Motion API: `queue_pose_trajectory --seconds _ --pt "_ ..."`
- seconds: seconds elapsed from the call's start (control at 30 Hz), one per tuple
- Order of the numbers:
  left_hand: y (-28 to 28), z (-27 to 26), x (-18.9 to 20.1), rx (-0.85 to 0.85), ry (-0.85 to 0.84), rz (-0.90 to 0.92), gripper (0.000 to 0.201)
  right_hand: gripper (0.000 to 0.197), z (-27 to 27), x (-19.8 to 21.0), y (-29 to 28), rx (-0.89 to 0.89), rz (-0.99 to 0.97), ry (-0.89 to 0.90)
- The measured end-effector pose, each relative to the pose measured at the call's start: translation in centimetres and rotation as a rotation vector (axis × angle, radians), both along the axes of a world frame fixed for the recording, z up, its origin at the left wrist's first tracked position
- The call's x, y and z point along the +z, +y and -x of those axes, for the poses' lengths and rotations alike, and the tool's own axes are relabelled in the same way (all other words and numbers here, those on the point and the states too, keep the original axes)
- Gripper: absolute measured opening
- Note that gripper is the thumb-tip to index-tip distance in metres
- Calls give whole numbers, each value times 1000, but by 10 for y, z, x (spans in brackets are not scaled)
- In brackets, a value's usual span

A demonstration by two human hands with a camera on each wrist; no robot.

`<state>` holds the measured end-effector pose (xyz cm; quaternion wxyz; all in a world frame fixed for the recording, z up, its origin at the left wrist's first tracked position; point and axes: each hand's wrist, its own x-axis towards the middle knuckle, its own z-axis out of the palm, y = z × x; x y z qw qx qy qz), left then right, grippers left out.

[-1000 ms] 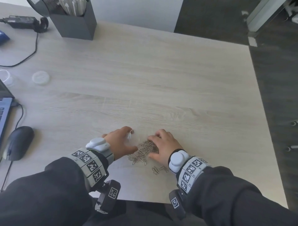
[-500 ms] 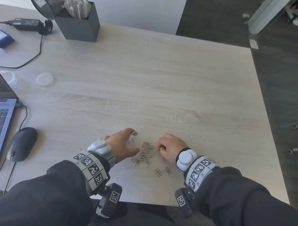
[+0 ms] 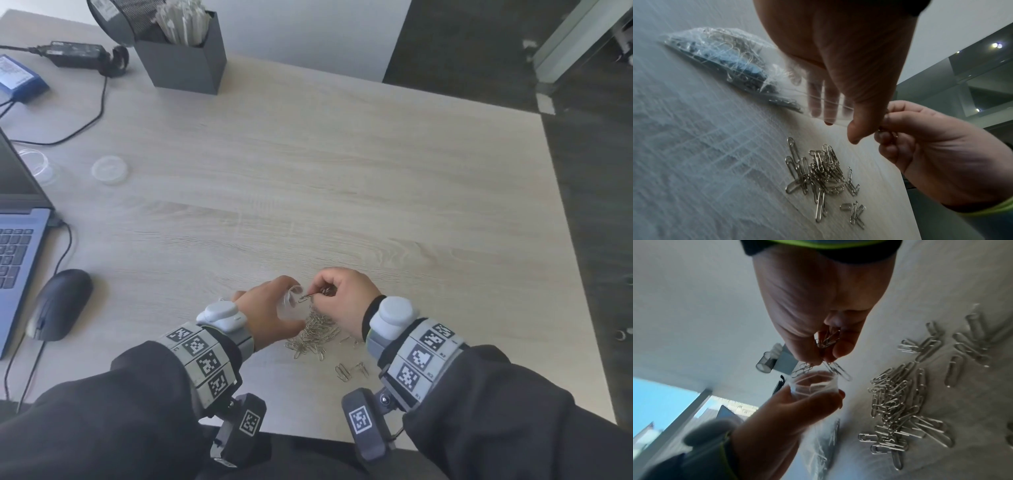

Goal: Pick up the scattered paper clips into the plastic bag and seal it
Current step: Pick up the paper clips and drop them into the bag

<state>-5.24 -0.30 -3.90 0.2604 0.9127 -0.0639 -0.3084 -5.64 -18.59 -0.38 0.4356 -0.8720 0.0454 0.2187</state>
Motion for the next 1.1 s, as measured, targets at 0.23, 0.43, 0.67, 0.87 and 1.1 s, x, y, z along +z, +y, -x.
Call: queue_pose_trajectory --seconds 0.23,0.43,0.67,0.87,1.1 --pt "-3 -2 9 -1 45 -26 34 9 -3 6 30 56 -1 5" --pt "2 -2 11 69 55 41 33 23 0 5 35 19 -114 66" --pt "7 -3 3 86 34 64 33 32 -4 13 36 -186 -391 266" --pt "7 -3 1 73 52 54 47 22 -15 24 30 -432 -653 548" --pt "8 -4 3 86 52 57 54 21 -21 19 21 -451 -627 491"
